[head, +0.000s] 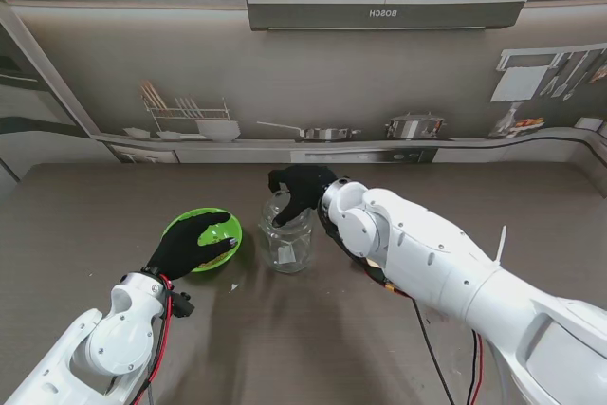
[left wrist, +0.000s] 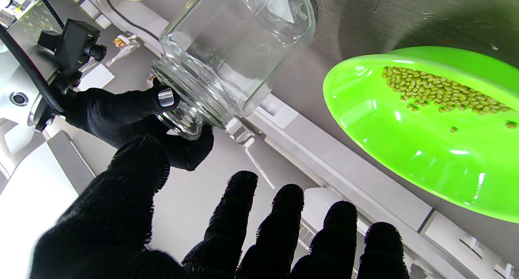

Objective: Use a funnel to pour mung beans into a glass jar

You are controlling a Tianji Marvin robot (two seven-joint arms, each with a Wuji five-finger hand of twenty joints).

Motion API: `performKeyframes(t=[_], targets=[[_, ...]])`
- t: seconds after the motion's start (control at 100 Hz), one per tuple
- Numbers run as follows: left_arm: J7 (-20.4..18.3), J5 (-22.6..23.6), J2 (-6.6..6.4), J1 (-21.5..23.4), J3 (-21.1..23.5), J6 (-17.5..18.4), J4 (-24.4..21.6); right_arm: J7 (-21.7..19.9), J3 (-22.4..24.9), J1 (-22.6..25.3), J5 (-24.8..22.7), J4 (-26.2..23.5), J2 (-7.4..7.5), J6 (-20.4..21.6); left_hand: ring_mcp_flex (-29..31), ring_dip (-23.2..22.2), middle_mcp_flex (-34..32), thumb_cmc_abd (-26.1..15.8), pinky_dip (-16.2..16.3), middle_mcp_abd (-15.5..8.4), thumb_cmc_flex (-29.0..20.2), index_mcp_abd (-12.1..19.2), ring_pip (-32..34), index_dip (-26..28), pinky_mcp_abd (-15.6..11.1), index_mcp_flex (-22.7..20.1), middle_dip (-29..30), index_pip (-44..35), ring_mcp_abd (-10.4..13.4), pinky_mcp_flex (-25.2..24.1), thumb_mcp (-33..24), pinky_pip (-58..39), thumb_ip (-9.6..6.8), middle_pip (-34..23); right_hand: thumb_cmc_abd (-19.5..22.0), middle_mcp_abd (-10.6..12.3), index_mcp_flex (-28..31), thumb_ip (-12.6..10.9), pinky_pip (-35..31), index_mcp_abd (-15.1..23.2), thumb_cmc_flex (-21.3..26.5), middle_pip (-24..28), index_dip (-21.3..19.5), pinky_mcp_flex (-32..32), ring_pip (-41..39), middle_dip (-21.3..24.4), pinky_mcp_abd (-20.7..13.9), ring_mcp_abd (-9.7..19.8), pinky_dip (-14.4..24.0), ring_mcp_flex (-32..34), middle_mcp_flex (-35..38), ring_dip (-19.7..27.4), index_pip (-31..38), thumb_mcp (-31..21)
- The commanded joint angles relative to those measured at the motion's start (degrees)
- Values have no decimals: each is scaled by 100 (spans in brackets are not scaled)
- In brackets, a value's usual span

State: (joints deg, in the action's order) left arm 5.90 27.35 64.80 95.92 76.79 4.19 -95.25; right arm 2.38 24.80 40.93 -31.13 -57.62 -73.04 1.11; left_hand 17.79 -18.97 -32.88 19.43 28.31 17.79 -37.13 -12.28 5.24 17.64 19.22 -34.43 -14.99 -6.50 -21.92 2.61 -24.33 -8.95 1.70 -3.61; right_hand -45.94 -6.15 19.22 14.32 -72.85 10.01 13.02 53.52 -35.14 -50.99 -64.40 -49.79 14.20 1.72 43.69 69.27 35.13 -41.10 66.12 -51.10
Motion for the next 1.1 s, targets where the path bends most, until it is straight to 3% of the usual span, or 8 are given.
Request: performKeyframes(t=[0.0,0.1,0.28,0.4,0.61,1.09], targets=[[-122,-22,10,7,-3,-26,-42,-136,-105,159,13,252,-27,63,-111,75,11,-203,-17,15,-86,-30,-115,-26,4,-10,-23,-9,99,-148,98,124,-26,-6,334,883,438,-11,-299,31,1674,865,235,-197,-20,-390,-144,302,-75,403,912,-108,822,-2172],[-125,-32,11,9,-4,-35,-45,-98,-124,152,64,380,-61,149,-111,76,10,-210,-16,15,-89,-25,-116,-26,9,-10,-23,-8,100,-150,105,125,-27,-6,418,901,682,177,-357,-53,1903,959,428,-444,-153,-464,-205,398,-119,640,1256,-194,1090,-2035],[-137,-49,10,7,-8,-47,-49,-54,-184,137,113,581,-100,345,-112,76,10,-220,-14,25,-92,-34,-118,-24,4,-23,-23,-12,100,-154,115,125,-28,-6,552,814,663,264,-412,-358,2091,1100,552,-660,-552,-673,-338,652,-158,660,1372,-426,1347,-1957],[-153,-60,8,2,-12,-53,-47,-39,-203,136,137,645,-120,414,-112,76,22,-229,-12,36,-95,-31,-119,-25,8,-20,-21,-10,105,-151,123,122,-29,-2,680,712,360,332,-473,-953,2217,1237,682,-740,-896,-824,-422,813,-146,661,1255,-582,1791,-1927],[-171,-75,7,-1,-15,-64,-46,-35,-117,168,214,550,-128,347,-117,77,23,-242,-10,23,-103,-29,-122,-26,1,-10,-20,-6,99,-155,141,123,-30,-1,641,567,163,338,-511,-1478,2321,1378,681,-829,-1124,-822,-457,915,-143,668,1098,-699,2044,-2029],[-173,-54,4,14,6,-53,-53,-36,437,329,427,-293,-38,-63,-117,76,18,-263,-4,44,-112,-34,-124,-26,1,-19,-20,-7,100,-154,164,120,-36,-3,614,589,163,354,-551,-1489,2322,1420,601,-897,-1252,-823,-453,926,-140,660,1103,-802,2022,-2066]])
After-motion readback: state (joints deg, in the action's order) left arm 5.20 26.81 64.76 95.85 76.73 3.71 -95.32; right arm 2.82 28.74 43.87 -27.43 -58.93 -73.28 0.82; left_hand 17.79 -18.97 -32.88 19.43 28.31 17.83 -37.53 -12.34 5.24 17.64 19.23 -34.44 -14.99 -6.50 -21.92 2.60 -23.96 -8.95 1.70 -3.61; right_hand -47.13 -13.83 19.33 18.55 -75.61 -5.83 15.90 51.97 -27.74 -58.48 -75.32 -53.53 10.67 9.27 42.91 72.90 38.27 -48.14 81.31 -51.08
